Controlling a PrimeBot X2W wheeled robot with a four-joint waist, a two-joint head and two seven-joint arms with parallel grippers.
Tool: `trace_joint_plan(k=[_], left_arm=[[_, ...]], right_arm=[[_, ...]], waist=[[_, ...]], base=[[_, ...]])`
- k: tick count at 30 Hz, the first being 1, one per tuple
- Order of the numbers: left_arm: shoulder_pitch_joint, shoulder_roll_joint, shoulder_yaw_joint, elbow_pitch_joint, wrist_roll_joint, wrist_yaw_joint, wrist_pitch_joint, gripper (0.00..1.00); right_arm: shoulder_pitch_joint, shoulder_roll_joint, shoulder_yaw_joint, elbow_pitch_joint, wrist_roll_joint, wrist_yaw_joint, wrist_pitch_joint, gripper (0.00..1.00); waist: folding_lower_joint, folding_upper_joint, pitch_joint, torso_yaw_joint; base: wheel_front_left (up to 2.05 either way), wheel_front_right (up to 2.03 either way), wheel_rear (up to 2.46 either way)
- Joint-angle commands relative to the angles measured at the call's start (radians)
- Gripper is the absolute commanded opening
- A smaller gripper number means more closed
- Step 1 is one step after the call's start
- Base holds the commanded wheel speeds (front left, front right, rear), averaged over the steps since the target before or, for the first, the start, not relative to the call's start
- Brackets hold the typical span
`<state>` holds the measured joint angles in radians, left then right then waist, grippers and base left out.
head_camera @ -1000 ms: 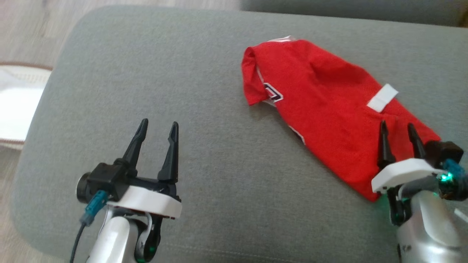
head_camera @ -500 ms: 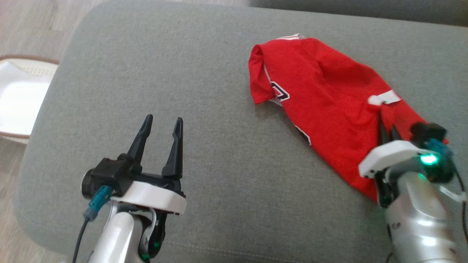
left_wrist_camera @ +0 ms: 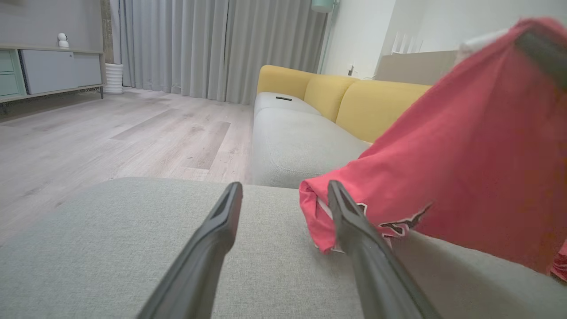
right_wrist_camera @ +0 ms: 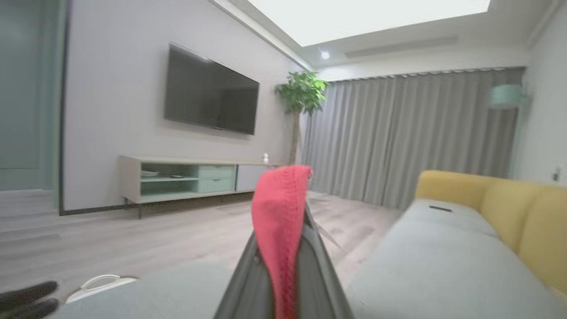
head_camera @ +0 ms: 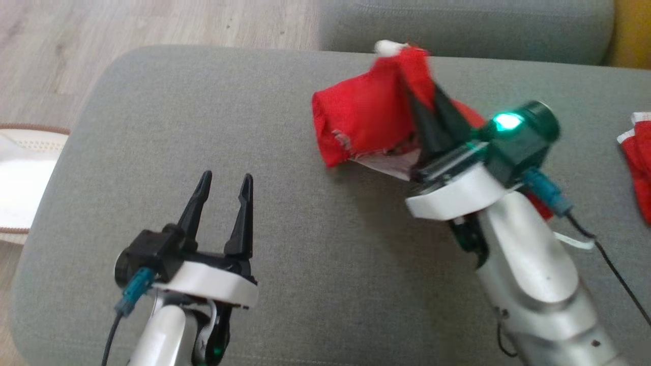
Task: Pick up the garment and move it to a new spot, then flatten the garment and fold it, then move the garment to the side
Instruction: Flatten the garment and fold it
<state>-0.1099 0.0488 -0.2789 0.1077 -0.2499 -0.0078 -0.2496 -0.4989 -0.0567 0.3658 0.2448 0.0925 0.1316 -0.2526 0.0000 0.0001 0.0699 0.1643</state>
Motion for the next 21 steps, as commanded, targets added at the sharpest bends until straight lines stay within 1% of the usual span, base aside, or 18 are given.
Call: trace_joint_plan(k=[1,5,7,10,13,14,16,19,21], left_arm=[[-0.012,0.001,0.037,-0.037,-0.005,-0.001,-0.012,1.00],[0.001,0.001,0.040,-0.038,-0.009,-0.004,-0.012,1.00],[0.005,0.001,0.036,-0.039,-0.013,-0.002,-0.012,1.00],[0.008,0.001,0.030,-0.040,-0.019,-0.001,-0.012,1.00],[0.011,0.001,0.025,-0.042,-0.025,0.004,-0.012,1.00],[0.011,0.001,0.025,-0.042,-0.025,0.004,-0.012,1.00],[0.017,0.001,0.026,-0.046,-0.029,0.008,-0.012,1.00],[0.023,0.001,0.033,-0.055,-0.031,0.013,-0.012,1.00],[0.023,0.001,0.040,-0.061,-0.032,0.016,-0.012,1.00]], right_arm=[[-0.072,0.006,0.063,-0.054,0.003,-0.001,-0.009,0.00],[-0.199,0.006,0.126,-0.053,0.052,-0.001,-0.009,0.00],[-0.267,0.006,0.152,-0.053,0.096,-0.001,-0.009,0.00],[-0.365,0.006,0.162,-0.050,0.172,-0.001,-0.008,0.00],[-0.441,0.006,0.112,-0.025,0.227,-0.001,-0.008,0.00],[-0.441,0.006,0.112,-0.025,0.227,-0.001,-0.008,0.00],[-0.469,0.006,0.067,0.003,0.239,-0.001,-0.008,0.00],[-0.475,0.006,-0.012,0.068,0.212,-0.001,-0.008,0.00],[-0.455,-0.015,-0.060,0.111,0.178,-0.001,-0.002,0.00]], waist=[[0.0000,-0.0001,-0.008,-0.002],[0.0000,-0.0001,-0.016,0.015],[0.0000,-0.0001,-0.017,0.031],[0.0000,-0.0001,-0.013,0.054],[0.0000,-0.0001,-0.008,0.078],[0.0000,-0.0001,-0.008,0.078],[0.0000,-0.0001,-0.004,0.083],[0.0000,-0.0001,0.014,0.078],[0.0000,-0.0001,0.026,0.067]], base=[[0.00,0.00,0.00],[0.00,0.00,0.00],[0.00,0.00,0.00],[0.00,0.00,0.00],[0.00,0.00,0.00],[0.00,0.00,0.00],[0.00,0.00,0.00],[0.00,0.00,0.00],[0.00,0.00,0.00]])
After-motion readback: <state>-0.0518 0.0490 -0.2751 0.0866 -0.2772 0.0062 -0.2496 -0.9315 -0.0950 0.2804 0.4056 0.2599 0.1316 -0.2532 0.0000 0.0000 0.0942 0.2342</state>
